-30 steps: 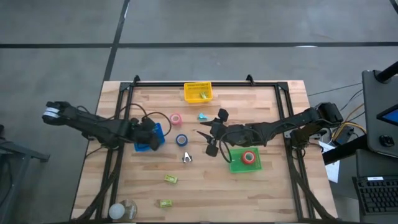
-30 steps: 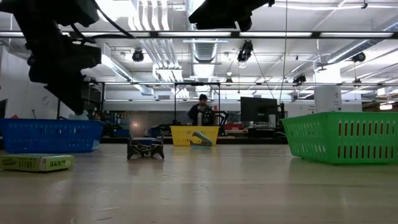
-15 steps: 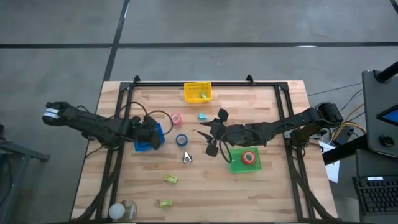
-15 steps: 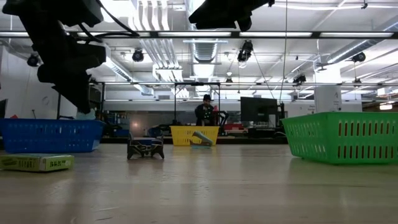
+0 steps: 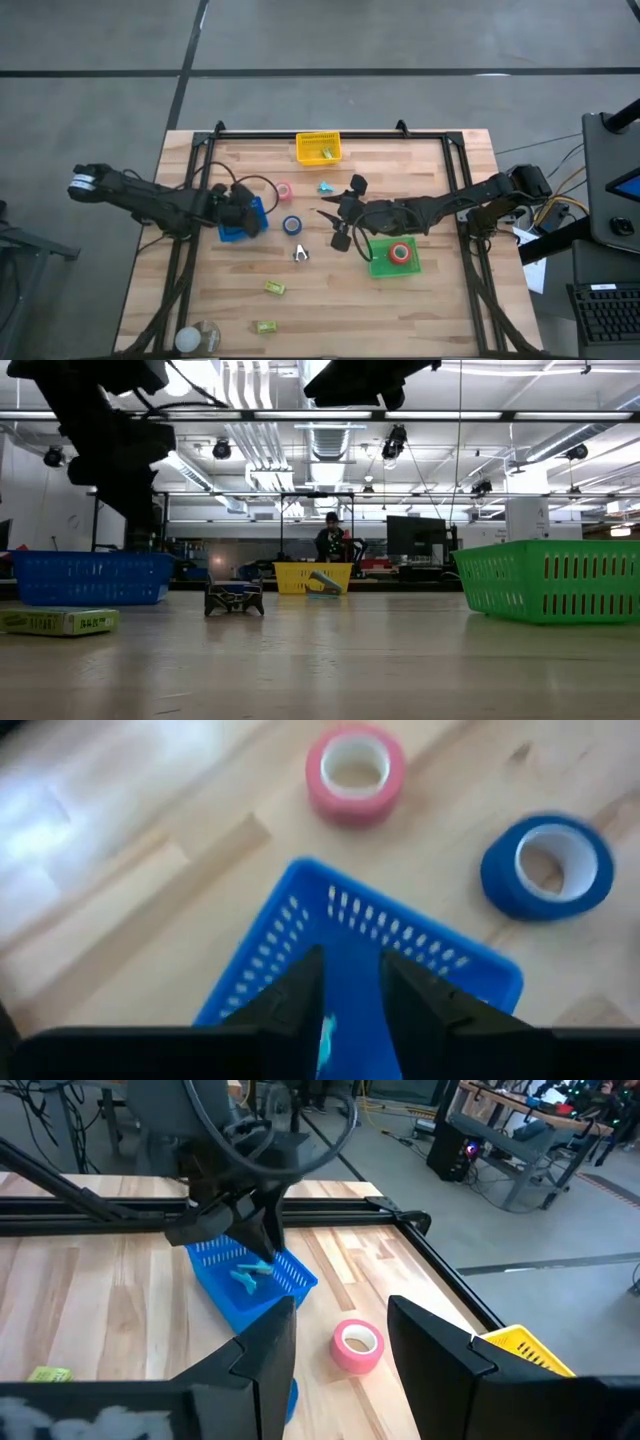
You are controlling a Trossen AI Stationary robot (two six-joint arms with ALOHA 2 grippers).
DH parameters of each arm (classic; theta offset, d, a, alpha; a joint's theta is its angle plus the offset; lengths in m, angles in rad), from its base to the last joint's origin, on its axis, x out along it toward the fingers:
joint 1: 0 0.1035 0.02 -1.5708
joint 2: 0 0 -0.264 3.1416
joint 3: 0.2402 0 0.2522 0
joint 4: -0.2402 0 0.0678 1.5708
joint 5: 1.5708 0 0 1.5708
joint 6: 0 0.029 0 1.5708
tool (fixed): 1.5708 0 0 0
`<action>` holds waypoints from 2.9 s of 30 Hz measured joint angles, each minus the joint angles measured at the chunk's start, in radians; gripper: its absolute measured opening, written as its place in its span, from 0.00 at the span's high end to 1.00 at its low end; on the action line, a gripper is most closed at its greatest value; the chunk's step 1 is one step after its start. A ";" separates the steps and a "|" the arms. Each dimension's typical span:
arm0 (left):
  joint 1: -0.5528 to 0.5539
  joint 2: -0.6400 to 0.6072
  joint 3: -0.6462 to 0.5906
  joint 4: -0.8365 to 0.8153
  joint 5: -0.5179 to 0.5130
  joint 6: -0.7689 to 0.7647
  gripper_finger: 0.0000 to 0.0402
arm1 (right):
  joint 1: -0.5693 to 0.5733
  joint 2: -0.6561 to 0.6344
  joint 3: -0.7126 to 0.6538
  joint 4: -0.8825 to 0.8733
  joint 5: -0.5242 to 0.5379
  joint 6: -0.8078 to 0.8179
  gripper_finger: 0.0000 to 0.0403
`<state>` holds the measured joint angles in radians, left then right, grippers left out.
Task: Pick and place Stapler, Stapler remover, tape
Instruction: Put the blue staple remover into the blue bin
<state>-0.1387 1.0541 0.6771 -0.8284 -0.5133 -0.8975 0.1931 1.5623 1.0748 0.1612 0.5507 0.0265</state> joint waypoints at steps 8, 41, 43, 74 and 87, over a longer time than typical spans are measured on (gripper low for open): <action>0.000 -0.001 0.078 0.167 -0.218 0.198 0.72 | -0.058 0.021 0.000 -0.001 0.001 0.024 0.62; -0.007 -0.008 0.075 0.453 -0.211 0.456 0.72 | -0.196 0.483 0.037 -0.005 0.186 -0.183 0.65; -0.007 -0.008 0.075 0.454 -0.211 0.457 0.72 | -0.203 0.484 0.041 -0.004 0.186 -0.181 0.66; -0.007 -0.008 0.074 0.454 -0.214 0.457 0.73 | -0.263 0.484 0.027 0.013 0.100 -0.123 0.85; -0.007 -0.008 0.074 0.455 -0.214 0.457 0.74 | -0.267 0.484 0.027 0.032 0.092 -0.105 0.88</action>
<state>-0.1455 1.0466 0.7513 -0.3737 -0.7269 -0.4408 -0.0744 2.0464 1.1019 0.1936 0.6426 -0.0783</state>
